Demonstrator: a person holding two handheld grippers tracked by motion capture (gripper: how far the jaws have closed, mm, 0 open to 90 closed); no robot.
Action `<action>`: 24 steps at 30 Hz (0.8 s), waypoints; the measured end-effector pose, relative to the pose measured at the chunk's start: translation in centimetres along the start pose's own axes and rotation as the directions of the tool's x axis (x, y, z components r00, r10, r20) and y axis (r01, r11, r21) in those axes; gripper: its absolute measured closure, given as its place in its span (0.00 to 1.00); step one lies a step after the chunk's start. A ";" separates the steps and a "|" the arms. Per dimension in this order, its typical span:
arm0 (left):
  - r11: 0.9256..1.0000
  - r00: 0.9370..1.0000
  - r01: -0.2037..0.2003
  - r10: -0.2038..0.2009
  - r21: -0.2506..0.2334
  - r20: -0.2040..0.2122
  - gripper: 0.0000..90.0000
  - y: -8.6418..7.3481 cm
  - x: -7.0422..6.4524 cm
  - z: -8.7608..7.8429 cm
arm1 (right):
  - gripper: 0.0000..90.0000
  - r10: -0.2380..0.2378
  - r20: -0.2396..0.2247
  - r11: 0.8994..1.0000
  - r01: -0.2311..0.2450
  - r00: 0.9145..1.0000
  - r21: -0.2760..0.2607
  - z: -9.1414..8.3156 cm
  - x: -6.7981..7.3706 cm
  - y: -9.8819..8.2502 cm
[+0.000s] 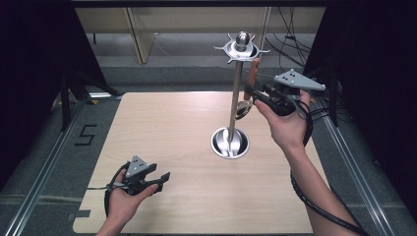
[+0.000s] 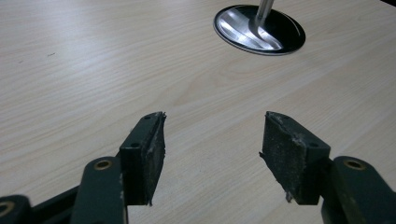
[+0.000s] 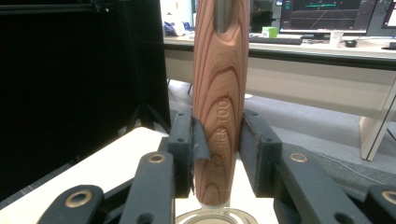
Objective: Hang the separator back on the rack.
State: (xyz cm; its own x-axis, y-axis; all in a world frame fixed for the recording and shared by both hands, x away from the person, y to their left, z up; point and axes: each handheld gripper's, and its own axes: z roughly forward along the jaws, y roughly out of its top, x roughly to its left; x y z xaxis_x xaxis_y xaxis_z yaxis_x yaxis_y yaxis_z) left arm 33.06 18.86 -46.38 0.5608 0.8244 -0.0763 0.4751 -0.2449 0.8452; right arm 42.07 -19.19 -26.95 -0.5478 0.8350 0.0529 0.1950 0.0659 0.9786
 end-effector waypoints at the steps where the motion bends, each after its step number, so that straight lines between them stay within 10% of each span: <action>1: 1.000 1.000 0.000 0.000 0.000 0.000 0.43 0.0 0.0 0.0 | 0.76 0.000 0.000 1.000 0.000 1.000 0.000 0.0 0.0 0.0; 24: 1.000 1.000 0.001 -0.001 -0.001 0.002 0.43 0.0 0.0 0.0 | 0.55 -0.069 0.009 0.997 0.070 0.998 -0.015 -2.8 -0.2 -2.2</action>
State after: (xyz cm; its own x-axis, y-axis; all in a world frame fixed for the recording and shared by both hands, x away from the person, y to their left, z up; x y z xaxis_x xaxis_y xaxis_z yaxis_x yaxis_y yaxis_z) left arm 33.06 18.82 -46.40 0.5616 0.8237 -0.0779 0.4751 -0.2439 0.8455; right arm 39.50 -21.06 -28.52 -0.5525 0.8333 -0.0169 0.1438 0.1153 0.9829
